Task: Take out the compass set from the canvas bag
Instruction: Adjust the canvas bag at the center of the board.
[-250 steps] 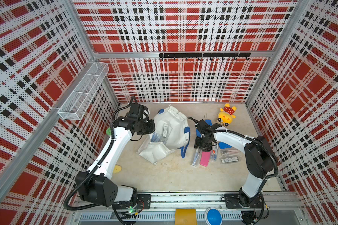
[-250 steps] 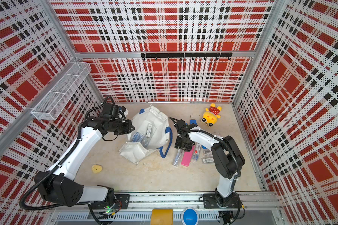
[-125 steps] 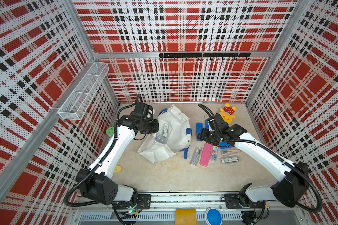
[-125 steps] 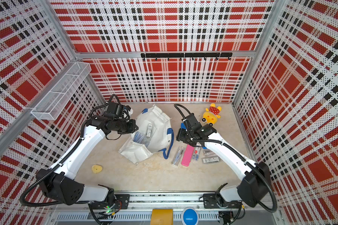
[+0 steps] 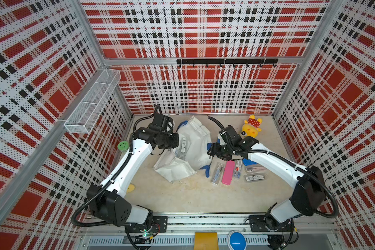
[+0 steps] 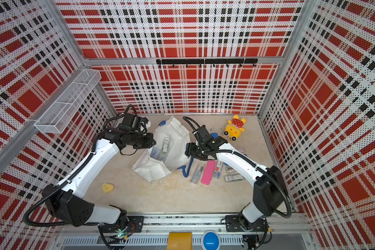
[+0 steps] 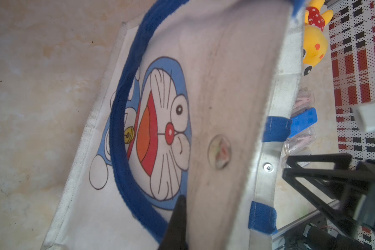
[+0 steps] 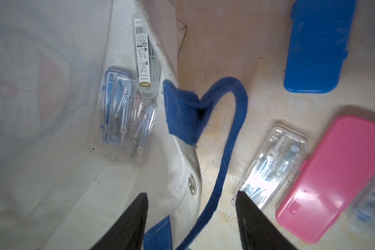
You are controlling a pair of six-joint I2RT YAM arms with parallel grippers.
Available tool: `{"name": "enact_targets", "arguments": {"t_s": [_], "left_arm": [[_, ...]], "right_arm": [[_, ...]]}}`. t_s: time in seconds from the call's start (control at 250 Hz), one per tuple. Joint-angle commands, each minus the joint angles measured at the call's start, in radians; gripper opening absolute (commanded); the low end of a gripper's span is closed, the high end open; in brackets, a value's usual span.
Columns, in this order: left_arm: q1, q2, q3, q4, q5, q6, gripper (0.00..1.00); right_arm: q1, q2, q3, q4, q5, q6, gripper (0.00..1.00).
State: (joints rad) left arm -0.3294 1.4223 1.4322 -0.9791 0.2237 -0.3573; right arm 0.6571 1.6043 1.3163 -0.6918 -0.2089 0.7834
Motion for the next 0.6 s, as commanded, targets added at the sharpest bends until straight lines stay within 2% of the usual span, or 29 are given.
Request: {"name": "enact_targets", "arguments": {"t_s": [0.0, 0.112, 0.208, 0.248, 0.364, 0.596], "left_arm": [[-0.014, -0.012, 0.029, 0.012, 0.005, -0.007, 0.0], [-0.014, -0.011, 0.034, 0.011, 0.002, -0.011, 0.0], [-0.014, -0.008, 0.044, 0.012, -0.006, -0.012, 0.0], [-0.014, -0.004, 0.05, 0.01, -0.009, -0.012, 0.0], [-0.014, 0.017, 0.082, 0.006, -0.018, -0.009, 0.0], [-0.036, 0.096, 0.181, 0.004, -0.021, -0.009, 0.0]], "right_arm": [[0.003, 0.062, 0.06, 0.046, -0.044, -0.019, 0.5], [0.003, 0.088, 0.086, 0.036, -0.055, -0.016, 0.15], [0.016, 0.062, 0.107, 0.027, -0.054, -0.022, 0.03], [0.024, 0.048, 0.119, 0.014, -0.052, -0.028, 0.0], [0.054, -0.008, 0.143, 0.002, -0.057, -0.032, 0.0], [0.113, -0.068, 0.095, 0.015, -0.098, -0.007, 0.0]]}}
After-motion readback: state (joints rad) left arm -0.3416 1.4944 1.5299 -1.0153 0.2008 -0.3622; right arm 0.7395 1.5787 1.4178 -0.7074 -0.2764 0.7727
